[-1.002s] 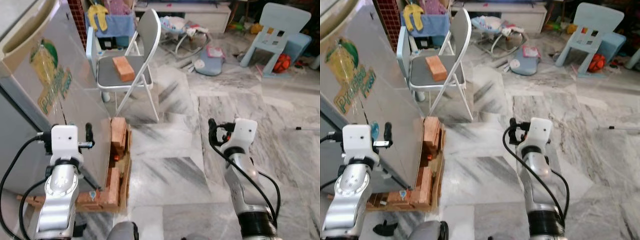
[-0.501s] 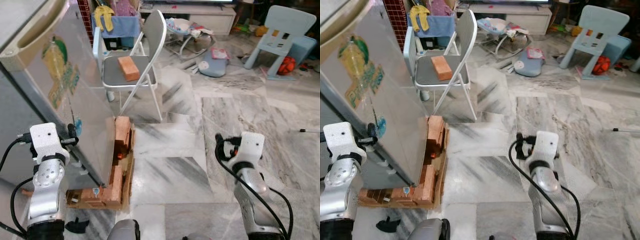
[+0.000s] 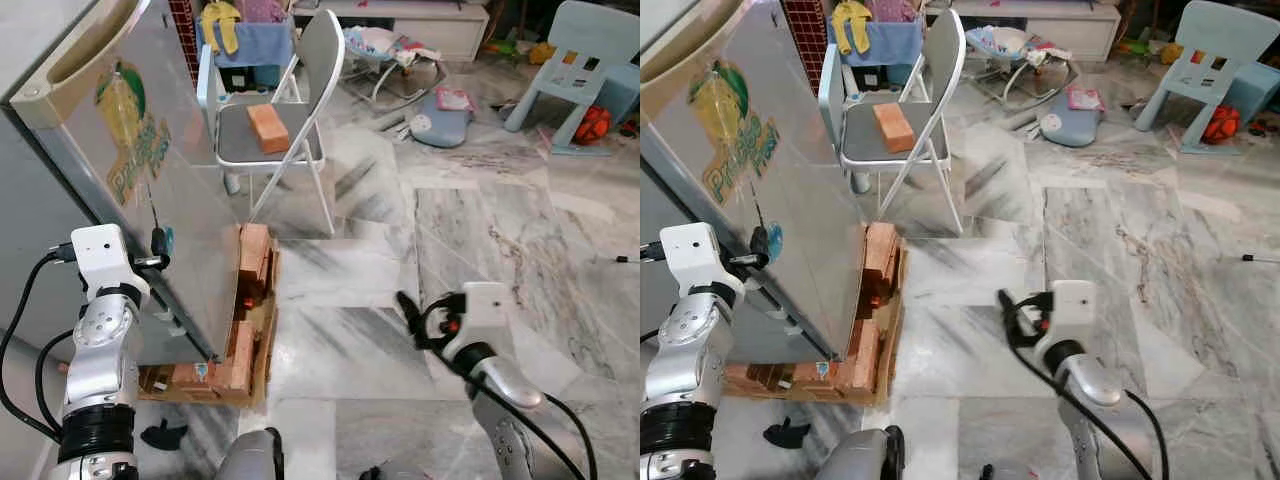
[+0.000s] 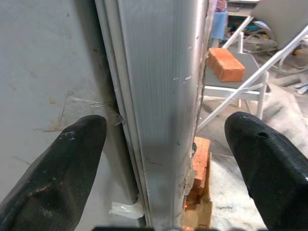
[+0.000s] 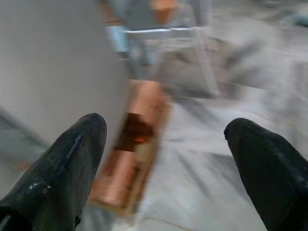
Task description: Restocking fridge
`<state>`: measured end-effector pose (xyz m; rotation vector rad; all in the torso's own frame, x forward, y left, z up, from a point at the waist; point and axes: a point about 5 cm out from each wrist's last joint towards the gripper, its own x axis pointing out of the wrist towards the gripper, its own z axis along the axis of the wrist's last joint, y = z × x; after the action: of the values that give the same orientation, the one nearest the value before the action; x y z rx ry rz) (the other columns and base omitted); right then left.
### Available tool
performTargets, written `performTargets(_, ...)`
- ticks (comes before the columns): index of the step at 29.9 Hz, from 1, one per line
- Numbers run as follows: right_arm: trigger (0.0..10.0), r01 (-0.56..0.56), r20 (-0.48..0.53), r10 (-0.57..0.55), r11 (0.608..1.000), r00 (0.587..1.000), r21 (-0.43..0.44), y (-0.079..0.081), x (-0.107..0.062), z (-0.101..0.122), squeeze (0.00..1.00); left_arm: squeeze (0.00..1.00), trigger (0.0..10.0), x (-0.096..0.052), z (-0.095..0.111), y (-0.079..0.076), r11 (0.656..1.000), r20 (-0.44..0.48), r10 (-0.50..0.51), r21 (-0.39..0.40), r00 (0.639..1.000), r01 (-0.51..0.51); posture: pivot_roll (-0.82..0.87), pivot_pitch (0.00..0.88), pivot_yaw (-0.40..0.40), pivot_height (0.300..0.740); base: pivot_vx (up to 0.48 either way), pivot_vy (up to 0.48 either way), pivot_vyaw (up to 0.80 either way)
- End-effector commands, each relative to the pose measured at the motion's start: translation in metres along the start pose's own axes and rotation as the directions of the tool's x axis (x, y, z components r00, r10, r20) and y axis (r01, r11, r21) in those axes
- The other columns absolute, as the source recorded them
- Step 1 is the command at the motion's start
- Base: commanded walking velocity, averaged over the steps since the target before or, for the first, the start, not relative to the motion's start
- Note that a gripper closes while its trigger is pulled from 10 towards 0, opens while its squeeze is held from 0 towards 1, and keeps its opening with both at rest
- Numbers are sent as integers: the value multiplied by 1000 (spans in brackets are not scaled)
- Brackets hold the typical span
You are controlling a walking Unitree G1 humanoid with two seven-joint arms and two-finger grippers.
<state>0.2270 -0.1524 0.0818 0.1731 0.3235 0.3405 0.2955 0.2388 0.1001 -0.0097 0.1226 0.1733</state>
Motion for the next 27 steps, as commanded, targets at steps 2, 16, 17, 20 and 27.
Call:
performTargets(2, 10000, -20, 5, 20, 1000, 1000, -23, 0, -2, 5, 0, 0, 10000, 1, 7, -18, 993, 29, -117, 34, 993, 116, 27, 107, 8, 740, 0, 0, 0)
performTargets(16, 10000, -7, -38, 4, 996, 999, -86, -5, 0, 0, 0, 0, 10000, -3, 3, -20, 978, -2, -190, 88, 982, 190, 33, 99, 15, 740, 0, 0, 0)
performTargets(17, 10000, -3, -44, -1, 995, 999, -95, -6, 1, -1, 0, 0, 10000, -3, 2, -20, 975, -10, -193, 114, 981, 193, 32, 98, 16, 740, 0, 0, 0)
performTargets(20, 10000, -2, -42, -2, 995, 999, -97, -7, 1, 0, 0, 0, 10000, -6, 1, -21, 973, -15, -213, 90, 977, 213, 33, 99, 17, 740, 0, 0, 0)
performTargets(27, 10000, 0, -37, -4, 994, 999, -108, -8, 7, 0, 0, 0, 10000, -4, -1, -17, 978, -11, -188, 93, 982, 188, 43, 94, 8, 740, 0, 0, 0)
